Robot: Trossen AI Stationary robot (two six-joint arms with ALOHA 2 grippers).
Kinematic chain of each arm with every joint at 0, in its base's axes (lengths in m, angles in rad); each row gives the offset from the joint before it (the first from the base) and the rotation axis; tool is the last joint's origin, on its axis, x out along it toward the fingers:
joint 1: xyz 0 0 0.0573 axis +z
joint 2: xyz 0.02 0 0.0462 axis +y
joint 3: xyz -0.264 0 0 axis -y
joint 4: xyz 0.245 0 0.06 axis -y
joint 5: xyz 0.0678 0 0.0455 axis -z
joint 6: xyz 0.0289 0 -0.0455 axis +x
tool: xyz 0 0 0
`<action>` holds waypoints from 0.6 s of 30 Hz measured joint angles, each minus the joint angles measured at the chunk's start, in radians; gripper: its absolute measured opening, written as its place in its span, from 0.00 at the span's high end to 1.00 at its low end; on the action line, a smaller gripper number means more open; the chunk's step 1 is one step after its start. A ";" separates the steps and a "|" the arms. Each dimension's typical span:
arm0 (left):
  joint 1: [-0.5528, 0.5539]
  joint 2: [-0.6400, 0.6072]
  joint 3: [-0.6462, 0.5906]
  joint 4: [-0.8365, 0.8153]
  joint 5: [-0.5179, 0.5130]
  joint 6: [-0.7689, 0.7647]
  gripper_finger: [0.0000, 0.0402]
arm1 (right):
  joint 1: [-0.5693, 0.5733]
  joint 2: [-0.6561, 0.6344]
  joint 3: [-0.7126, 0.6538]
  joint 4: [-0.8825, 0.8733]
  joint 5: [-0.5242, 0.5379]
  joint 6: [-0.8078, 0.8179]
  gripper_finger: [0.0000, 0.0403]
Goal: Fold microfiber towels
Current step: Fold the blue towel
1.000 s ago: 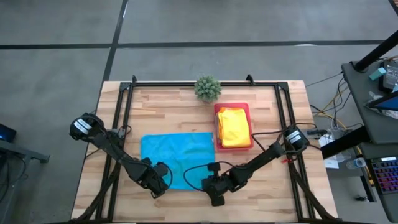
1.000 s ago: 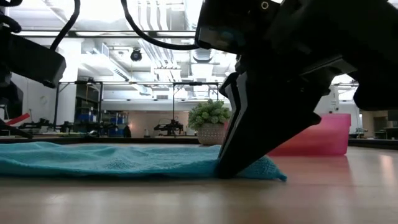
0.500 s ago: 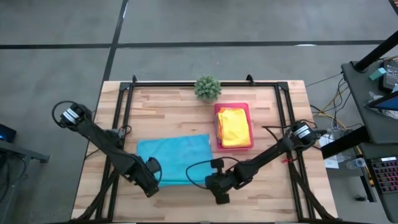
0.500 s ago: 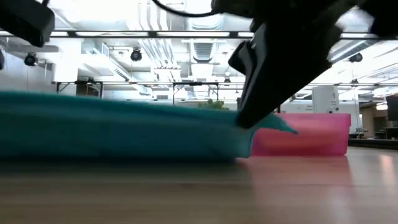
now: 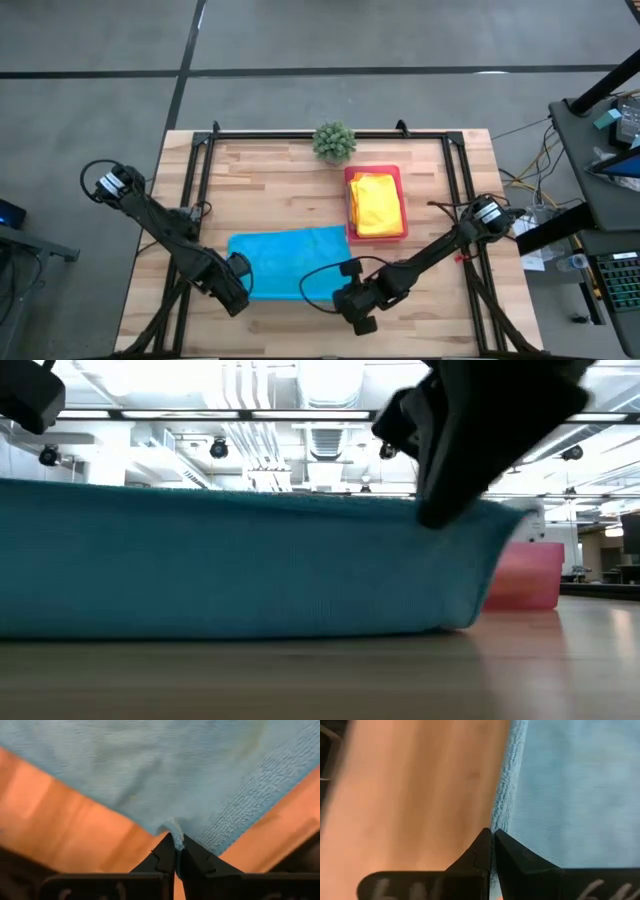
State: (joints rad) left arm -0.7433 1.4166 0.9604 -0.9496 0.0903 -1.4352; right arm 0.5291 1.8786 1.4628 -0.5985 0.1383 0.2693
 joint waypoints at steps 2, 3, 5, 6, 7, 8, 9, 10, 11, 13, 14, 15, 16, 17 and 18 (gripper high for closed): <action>0.001 -0.003 0.000 -0.047 -0.011 0.000 1.00 | -0.008 0.000 0.033 -0.061 0.060 -0.024 0.98; 0.003 -0.007 0.000 -0.076 -0.025 -0.001 1.00 | -0.013 -0.001 0.048 -0.086 0.092 -0.035 0.98; 0.007 -0.013 0.006 -0.138 -0.069 -0.002 1.00 | -0.029 -0.001 0.075 -0.131 0.146 -0.062 0.98; 0.012 -0.015 0.009 -0.162 -0.087 -0.001 1.00 | -0.038 -0.001 0.088 -0.149 0.161 -0.078 0.98; 0.017 -0.017 0.011 -0.186 -0.109 -0.001 1.00 | -0.049 -0.001 0.099 -0.166 0.170 -0.089 0.98; 0.022 -0.021 0.011 -0.209 -0.131 -0.001 1.00 | -0.062 -0.001 0.109 -0.181 0.175 -0.104 0.98; 0.028 -0.025 0.010 -0.227 -0.147 0.000 1.00 | -0.076 -0.001 0.116 -0.190 0.175 -0.114 0.98; 0.033 -0.027 0.010 -0.243 -0.160 0.001 1.00 | -0.091 -0.001 0.119 -0.195 0.174 -0.128 0.98; 0.039 -0.028 0.009 -0.262 -0.171 0.004 1.00 | -0.107 -0.001 0.119 -0.198 0.175 -0.138 0.98; 0.050 -0.028 0.004 -0.301 -0.195 0.008 1.00 | -0.141 -0.001 0.119 -0.211 0.177 -0.159 0.98; 0.056 -0.028 0.002 -0.319 -0.213 0.008 1.00 | -0.159 -0.001 0.118 -0.219 0.177 -0.164 0.98; 0.062 -0.028 0.000 -0.336 -0.231 0.009 1.00 | -0.175 -0.001 0.117 -0.221 0.178 -0.166 0.98; 0.066 -0.028 -0.003 -0.351 -0.252 0.009 1.00 | -0.191 -0.001 0.115 -0.222 0.178 -0.169 0.98; 0.070 -0.028 -0.005 -0.362 -0.273 0.010 1.00 | -0.204 0.000 0.113 -0.222 0.178 -0.176 0.98; 0.075 -0.028 -0.006 -0.362 -0.288 0.019 1.00 | -0.217 0.001 0.111 -0.222 0.177 -0.179 0.98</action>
State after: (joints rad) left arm -0.6679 1.3884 0.9543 -1.3111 -0.1972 -1.4164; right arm 0.3121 1.8793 1.5740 -0.8202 0.3154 0.0906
